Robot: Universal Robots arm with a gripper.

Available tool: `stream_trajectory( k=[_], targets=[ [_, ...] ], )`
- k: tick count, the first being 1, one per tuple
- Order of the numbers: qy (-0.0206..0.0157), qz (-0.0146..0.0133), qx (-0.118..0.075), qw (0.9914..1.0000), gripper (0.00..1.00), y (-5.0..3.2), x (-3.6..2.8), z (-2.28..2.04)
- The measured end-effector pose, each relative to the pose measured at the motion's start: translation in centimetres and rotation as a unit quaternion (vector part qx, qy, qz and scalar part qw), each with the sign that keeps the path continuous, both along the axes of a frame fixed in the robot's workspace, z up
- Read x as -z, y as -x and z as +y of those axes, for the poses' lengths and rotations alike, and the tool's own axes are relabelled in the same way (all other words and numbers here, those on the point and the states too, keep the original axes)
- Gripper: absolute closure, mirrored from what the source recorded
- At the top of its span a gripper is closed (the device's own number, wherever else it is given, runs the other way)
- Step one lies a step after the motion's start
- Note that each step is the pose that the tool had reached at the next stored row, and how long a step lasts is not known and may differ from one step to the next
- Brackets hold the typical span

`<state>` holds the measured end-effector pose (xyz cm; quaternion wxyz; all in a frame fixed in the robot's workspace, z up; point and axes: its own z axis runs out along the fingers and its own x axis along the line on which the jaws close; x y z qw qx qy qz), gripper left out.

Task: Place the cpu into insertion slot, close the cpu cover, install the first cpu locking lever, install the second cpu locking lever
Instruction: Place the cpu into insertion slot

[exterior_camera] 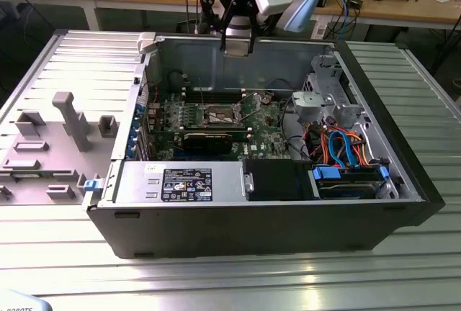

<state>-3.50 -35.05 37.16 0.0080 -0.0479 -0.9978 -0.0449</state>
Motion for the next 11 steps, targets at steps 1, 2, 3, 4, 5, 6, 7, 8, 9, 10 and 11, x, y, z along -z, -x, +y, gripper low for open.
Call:
stream_trajectory(
  k=[1,2,3,4,5,6,7,8,9,10,11],
  targets=[
    [0.0,0.0,0.001,1.0,0.46,0.07,0.03,0.0],
    [0.0,0.0,0.001,1.0,0.46,0.13,0.06,0.0],
    [0.0,0.0,0.002,1.0,0.46,0.15,0.08,0.0],
    [0.0,0.0,0.002,1.0,0.46,0.17,0.11,0.0],
    [0.0,0.0001,0.003,1.0,0.46,0.22,0.14,0.0],
    [0.0,0.0001,0.004,0.99999,0.46,0.24,0.15,0.0],
    [0.0,0.0001,0.004,0.99999,0.46,0.26,0.18,0.0],
    [0.0,0.0001,0.005,0.99999,0.46,0.29,0.21,0.0],
    [0.0001,0.0002,0.006,0.99998,0.46,0.31,0.24,0.0],
    [0.0,0.0002,0.007,0.99997,0.46,0.35,0.27,0.0],
    [0.0,0.0003,0.008,0.99996,0.46,0.35,0.3,0.0]
  ],
)
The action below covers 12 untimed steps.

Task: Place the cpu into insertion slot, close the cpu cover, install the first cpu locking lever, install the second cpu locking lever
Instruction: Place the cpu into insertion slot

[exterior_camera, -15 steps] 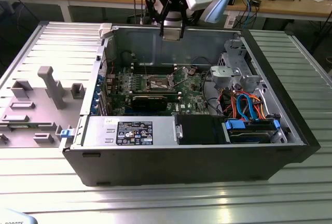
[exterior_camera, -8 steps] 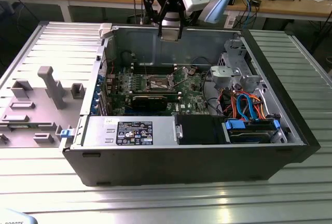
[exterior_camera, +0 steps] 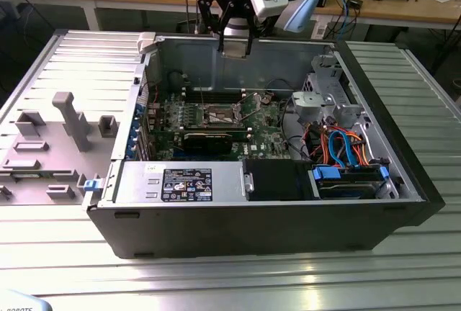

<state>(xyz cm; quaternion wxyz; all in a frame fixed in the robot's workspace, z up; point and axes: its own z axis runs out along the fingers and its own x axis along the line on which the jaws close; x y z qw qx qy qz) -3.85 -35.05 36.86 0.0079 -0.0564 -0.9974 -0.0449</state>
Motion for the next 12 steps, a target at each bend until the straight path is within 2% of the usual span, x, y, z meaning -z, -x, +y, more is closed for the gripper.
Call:
stream_trajectory(
  k=[4,7,9,10,12],
  targets=[
    [0.0002,0.0002,0.006,0.99998,0.46,0.02,0.1,0.0],
    [0.0009,0.0001,0.024,0.99971,0.46,0.05,0.31,0.0],
    [0.0011,0.0002,0.041,0.99916,0.46,0.05,0.45,0.0],
    [0.0012,0.0002,0.054,0.99853,0.46,0.05,0.51,0.0],
    [0.0013,0.0003,0.066,0.99781,0.46,0.06,0.55,0.0]
  ],
)
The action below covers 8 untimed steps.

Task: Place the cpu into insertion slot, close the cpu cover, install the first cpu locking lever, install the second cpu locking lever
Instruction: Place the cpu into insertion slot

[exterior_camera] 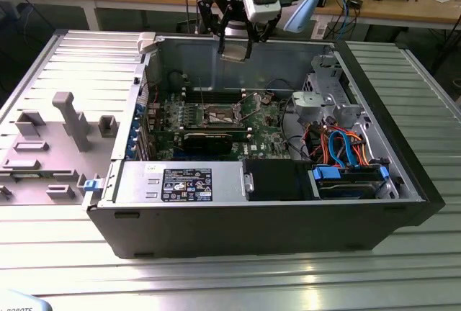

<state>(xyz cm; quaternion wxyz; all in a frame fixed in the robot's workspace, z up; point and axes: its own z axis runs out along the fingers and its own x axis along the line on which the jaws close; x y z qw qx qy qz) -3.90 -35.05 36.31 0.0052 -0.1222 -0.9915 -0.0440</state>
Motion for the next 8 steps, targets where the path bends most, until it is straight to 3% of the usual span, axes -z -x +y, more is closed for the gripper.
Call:
stream_trajectory(
  k=[8],
  targets=[
    [-0.0001,0.0,0.012,0.99993,0.46,0.17,0.04,0.0]
  ],
)
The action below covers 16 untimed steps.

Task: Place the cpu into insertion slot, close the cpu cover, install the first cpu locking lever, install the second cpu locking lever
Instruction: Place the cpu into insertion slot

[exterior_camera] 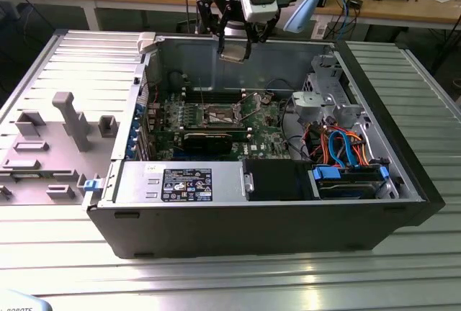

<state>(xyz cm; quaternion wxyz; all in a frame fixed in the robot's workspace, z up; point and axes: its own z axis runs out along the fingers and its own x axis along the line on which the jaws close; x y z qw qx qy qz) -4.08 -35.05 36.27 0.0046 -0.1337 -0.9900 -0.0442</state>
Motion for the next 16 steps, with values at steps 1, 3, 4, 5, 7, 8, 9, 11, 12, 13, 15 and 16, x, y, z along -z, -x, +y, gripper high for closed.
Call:
stream_trajectory(
  k=[1,3,4,5,7,8,9,11,12,13,15,16],
  targets=[
    [0.0,0.0,0.0,1.0,0.46,0.0,0.0,0.0],
    [0.0,0.0,0.001,1.0,0.46,0.01,0.01,0.0],
    [0.0,0.0,0.002,1.0,0.46,0.02,0.02,0.0],
    [0.0,0.0,0.003,1.0,0.46,0.02,0.03,0.0],
    [0.0,0.0,0.004,0.99999,0.46,0.03,0.03,0.0],
    [0.0,0.0,0.004,0.99999,0.46,0.04,0.03,0.0],
    [0.0,0.0,0.005,0.99999,0.46,0.03,0.04,0.0],
    [0.0,0.0,0.005,0.99998,0.46,0.04,0.04,0.0],
    [0.0,0.0,0.007,0.99998,0.46,0.03,0.05,0.0],
    [-0.0001,-0.0001,0.011,0.99994,0.46,0.05,0.11,0.01],
    [0.0002,0.0,0.024,0.9997,0.46,0.07,0.19,0.0],
    [0.0001,0.0,0.028,0.99959,0.46,0.08,0.21,0.0]
  ],
)
